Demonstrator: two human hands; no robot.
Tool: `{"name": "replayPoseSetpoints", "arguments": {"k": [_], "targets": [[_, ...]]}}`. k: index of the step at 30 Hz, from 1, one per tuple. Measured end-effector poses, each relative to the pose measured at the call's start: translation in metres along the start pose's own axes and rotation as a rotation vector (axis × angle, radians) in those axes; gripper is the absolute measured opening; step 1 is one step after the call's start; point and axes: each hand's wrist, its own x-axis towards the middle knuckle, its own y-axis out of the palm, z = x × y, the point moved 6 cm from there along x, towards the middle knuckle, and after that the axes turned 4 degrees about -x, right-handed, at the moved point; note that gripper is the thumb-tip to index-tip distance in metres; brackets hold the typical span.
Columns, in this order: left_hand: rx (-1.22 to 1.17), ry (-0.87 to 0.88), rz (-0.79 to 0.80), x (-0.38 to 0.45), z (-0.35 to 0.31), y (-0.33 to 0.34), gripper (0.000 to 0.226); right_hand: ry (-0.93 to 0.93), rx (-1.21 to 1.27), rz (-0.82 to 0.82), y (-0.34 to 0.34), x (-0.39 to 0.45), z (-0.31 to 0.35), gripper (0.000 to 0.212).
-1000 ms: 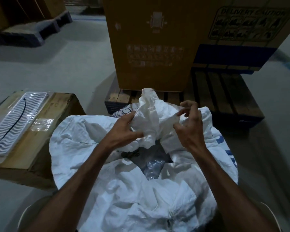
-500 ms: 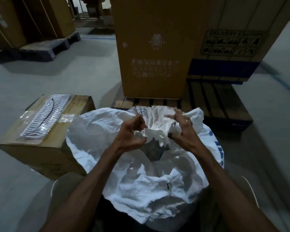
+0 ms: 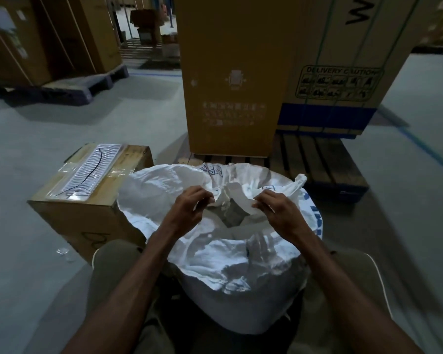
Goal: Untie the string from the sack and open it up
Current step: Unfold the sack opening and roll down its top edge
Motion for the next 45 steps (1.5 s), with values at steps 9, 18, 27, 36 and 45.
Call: {"name": "replayPoseSetpoints", "arguments": {"k": [9,18,27,36,45], "targets": [[0.462,-0.031,0.168,0.009,0.018,0.014,0.045,0.084,-0.07,-0.062,-0.006,0.0,-0.015,0.025],[0.237,0.113,0.167,0.022,0.014,0.034,0.009,0.159,-0.265,-0.169,-0.005,0.014,-0.029,0.033],[0.266,0.078,0.225,0.035,0.025,0.035,0.026,0.116,-0.07,-0.251,0.003,0.021,-0.009,0.026],[0.509,-0.078,0.459,0.048,0.063,-0.016,0.04,0.1,-0.013,-0.235,0.001,0.02,-0.016,0.021],[0.073,-0.036,0.399,0.021,0.031,-0.018,0.017,0.215,0.247,-0.29,-0.001,0.021,-0.004,0.01]]}}
